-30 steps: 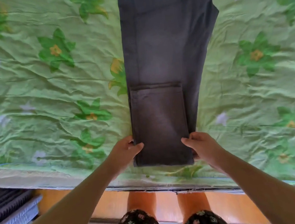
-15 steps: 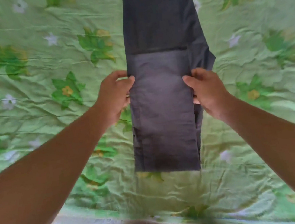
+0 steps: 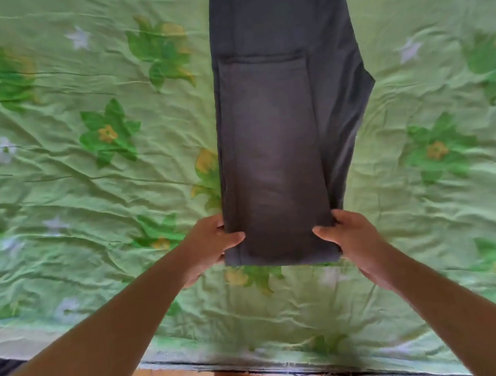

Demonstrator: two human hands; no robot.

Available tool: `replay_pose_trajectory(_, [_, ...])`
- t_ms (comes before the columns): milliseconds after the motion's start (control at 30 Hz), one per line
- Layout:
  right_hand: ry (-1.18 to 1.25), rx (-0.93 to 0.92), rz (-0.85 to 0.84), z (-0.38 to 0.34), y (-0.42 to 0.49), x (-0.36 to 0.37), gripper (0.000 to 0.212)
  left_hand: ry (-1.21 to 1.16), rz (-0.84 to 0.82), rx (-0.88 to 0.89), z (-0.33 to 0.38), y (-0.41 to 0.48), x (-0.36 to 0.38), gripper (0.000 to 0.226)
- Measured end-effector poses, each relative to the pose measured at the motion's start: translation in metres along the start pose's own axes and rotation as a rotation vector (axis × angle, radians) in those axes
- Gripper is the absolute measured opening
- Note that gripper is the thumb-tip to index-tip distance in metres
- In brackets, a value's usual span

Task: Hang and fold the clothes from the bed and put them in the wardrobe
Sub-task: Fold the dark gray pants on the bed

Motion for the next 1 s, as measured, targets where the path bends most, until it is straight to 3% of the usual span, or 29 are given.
replay_pose_trajectory(67, [-0.102,-0.058,0.089,0.007,-0.003,-0.001,0.008,0.003,0.055,0.04,-0.006,-0.003,-0.001,0.019])
replay_pose_trajectory(167, [-0.26,-0.126,0.178,0.004,0.0,-0.002,0.024,-0.011,0.093,0.083,-0.008,-0.002,-0.003,0.017])
replay_pose_trajectory(367, [-0.483,-0.118,0.183,0.027,-0.016,0.006,0.034,0.054,0.094,-0.008,-0.055,-0.015,-0.002,0.014])
replay_pose_trajectory(467, [-0.486,-0.027,0.099,0.065,-0.041,0.022,0.017,0.109,0.124,-0.081,-0.095,-0.031,0.001,0.01])
replay_pose_trajectory(533, [-0.509,-0.023,0.13,0.07,-0.056,0.026,0.014,0.19,0.19,-0.002,-0.096,-0.033,-0.001,0.005])
replay_pose_trajectory(567, [-0.548,-0.064,0.192,0.059,-0.06,0.023,0.024,0.245,0.254,0.078,-0.086,-0.031,-0.005,0.001])
replay_pose_trajectory(633, [-0.663,-0.257,0.352,0.015,-0.063,0.016,0.044,0.344,0.434,0.319,-0.045,-0.03,-0.015,0.017])
replay_pose_trajectory(700, [-0.873,-0.53,0.478,-0.041,-0.059,0.018,0.049,0.492,0.526,0.662,0.013,-0.031,-0.013,0.045])
replay_pose_trajectory(767, [-1.141,-0.701,0.538,-0.085,-0.04,0.032,0.053,0.836,0.53,0.87,0.058,-0.018,0.005,0.065])
replay_pose_trajectory(867, [-1.493,-0.779,0.475,-0.119,0.012,0.05,0.068,1.382,0.488,0.873,0.086,0.024,0.028,0.07])
replay_pose_trajectory(1000, [-1.63,-0.73,0.432,-0.123,0.065,0.026,0.077,1.57,0.394,0.805,0.094,0.065,0.02,0.076])
Point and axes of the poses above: each hand's wrist, its own y-axis towards the middle knuckle, its own x-axis out of the palm, z = x × y, the point moved 9 cm from there along y, towards the middle knuckle, and after that the axes turned 9 degrees about -y, right-handed, at the moved point
